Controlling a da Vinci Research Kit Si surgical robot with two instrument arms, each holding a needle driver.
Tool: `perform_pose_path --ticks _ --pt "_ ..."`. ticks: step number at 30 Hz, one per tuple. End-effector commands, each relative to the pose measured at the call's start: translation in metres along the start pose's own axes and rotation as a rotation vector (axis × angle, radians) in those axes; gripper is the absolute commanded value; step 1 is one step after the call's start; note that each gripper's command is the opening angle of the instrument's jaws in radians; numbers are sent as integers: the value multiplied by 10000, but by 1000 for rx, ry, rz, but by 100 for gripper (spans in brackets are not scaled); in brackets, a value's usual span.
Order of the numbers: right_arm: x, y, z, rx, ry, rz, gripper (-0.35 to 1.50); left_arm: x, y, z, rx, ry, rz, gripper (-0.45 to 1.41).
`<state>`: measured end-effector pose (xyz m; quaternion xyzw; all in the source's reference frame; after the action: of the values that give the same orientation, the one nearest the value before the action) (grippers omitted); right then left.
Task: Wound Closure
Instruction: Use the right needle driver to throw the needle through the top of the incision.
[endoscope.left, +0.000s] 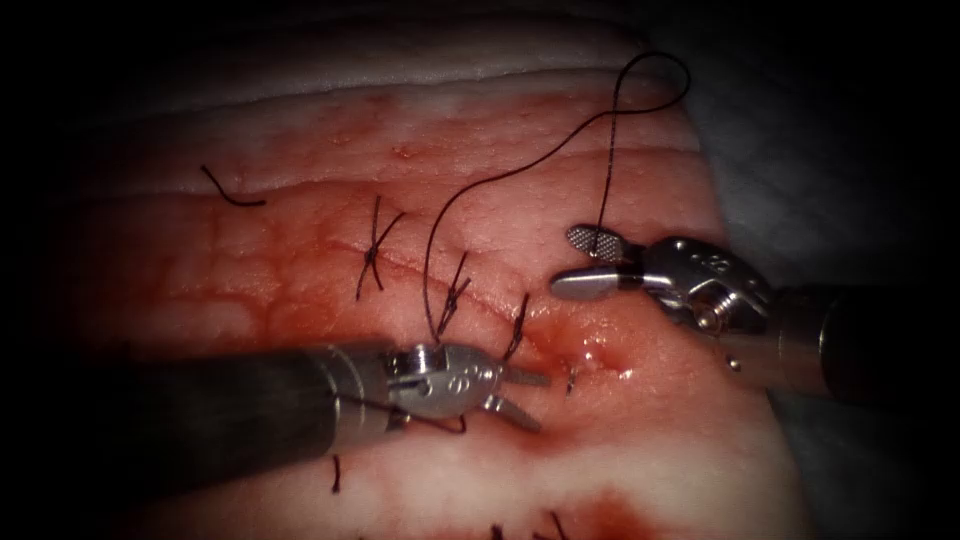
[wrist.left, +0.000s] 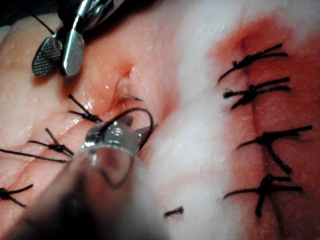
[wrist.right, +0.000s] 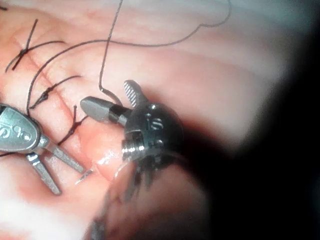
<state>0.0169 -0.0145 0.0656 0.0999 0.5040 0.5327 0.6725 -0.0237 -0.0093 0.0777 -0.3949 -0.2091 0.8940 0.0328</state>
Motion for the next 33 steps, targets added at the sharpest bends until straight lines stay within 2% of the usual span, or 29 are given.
perform_pose_path --ticks 1,4,5,7,8,10,12,15,20,24,27,28,33 --pt "0 -2 9 6 3 -4 120 0 -3 7 -1 1 1 9" --pt "1 -1 8 -3 8 -26 101 0 -3 7 -1 1 1 9" --pt "0 -1 7 -15 13 -37 76 0 -3 7 -1 1 1 9" --pt "-2 -1 4 -40 18 -38 -18 0 -3 7 -1 1 1 9" --pt "-2 -2 4 -53 24 -37 -35 0 -3 7 -1 1 1 9" --pt "-3 -3 4 -89 6 -1 -35 0 -3 7 -1 1 1 9" --pt "-4 -5 6 -79 -1 58 -35 0 -3 7 -1 1 1 9" --pt "-10 -9 7 -50 -47 179 -35 0 -3 6 -1 1 1 9" --pt "-27 -18 9 10 -108 292 -35 1 -3 5 -2 2 0 10" --pt "-46 -36 11 83 -166 366 -35 1 -4 5 -2 2 0 12" --pt "-58 -52 9 118 -202 393 -35 1 -4 5 -2 2 0 12" --pt "-59 -57 8 129 -208 396 -35 1 -4 4 -3 2 5 7" --pt "-60 -75 -1 187 -231 411 -35 3 -7 1 -4 8 49 4"
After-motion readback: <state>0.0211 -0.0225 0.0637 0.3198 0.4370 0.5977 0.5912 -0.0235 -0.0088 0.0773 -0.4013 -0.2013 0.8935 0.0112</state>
